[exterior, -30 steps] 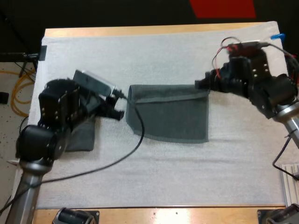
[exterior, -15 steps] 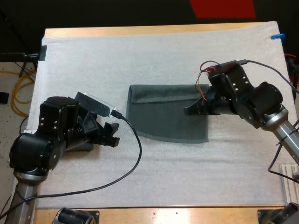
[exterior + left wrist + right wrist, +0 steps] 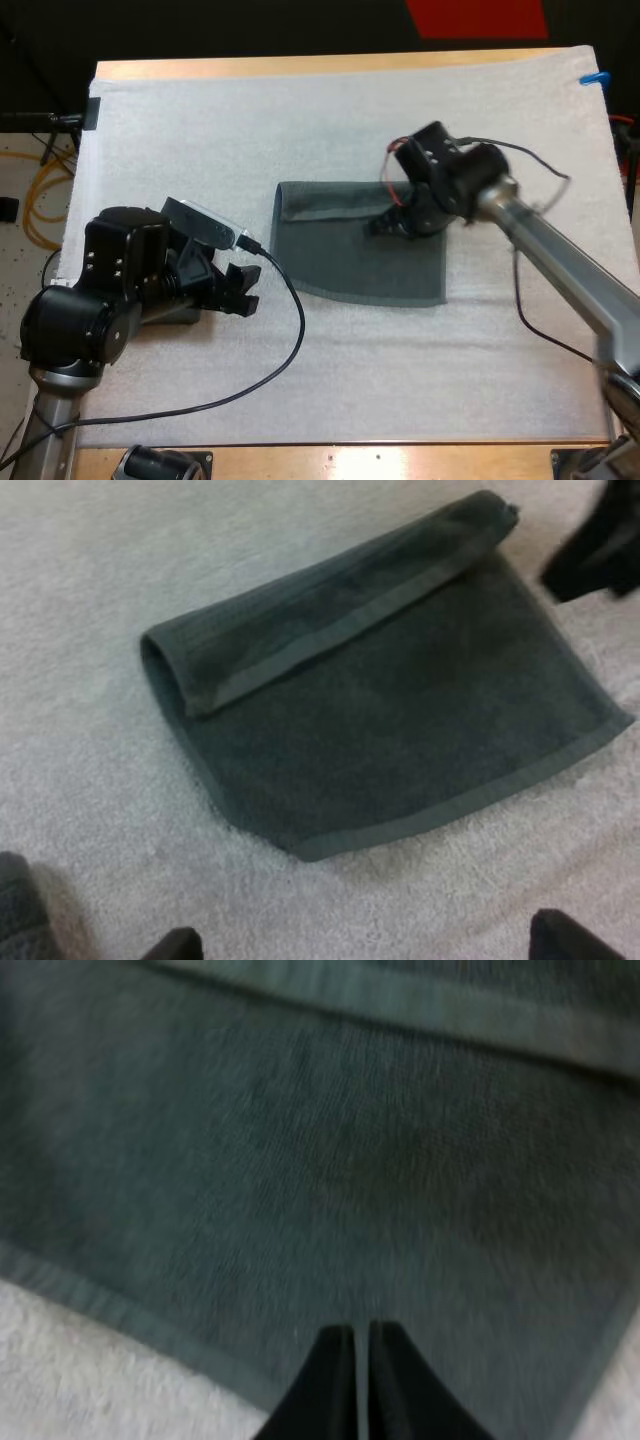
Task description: Pick towel from pile fold and stack
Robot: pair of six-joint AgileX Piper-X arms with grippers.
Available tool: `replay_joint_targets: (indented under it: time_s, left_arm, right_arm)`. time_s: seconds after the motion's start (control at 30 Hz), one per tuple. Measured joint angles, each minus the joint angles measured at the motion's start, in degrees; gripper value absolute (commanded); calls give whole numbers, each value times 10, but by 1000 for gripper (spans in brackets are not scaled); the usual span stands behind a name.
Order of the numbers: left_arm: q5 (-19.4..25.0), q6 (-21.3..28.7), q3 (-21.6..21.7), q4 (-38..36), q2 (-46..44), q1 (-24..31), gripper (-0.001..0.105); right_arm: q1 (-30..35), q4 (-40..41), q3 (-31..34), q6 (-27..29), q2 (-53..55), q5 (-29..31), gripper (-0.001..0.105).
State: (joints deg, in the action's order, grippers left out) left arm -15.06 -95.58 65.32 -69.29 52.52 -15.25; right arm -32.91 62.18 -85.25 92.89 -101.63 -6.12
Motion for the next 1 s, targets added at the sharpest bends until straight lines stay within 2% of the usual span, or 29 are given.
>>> replay_joint_targets:
  time_s: [0.33, 0.43, 0.77, 1.0]
  left_arm:
    - [-2, 0, 0, 0, 0, 0, 63]
    - [-2, 0, 0, 0, 0, 0, 63]
    - [-2, 0, 0, 0, 0, 0, 63]
    - [-2, 0, 0, 0, 0, 0, 63]
  right_arm:
    - [8, 85, -173, 20, -176, -3, 0]
    - [18, 106, -203, 23, -214, -22, 0]
    - [35, 112, -218, 23, -274, -28, 0]
    - [35, 97, -218, 23, -279, -30, 0]
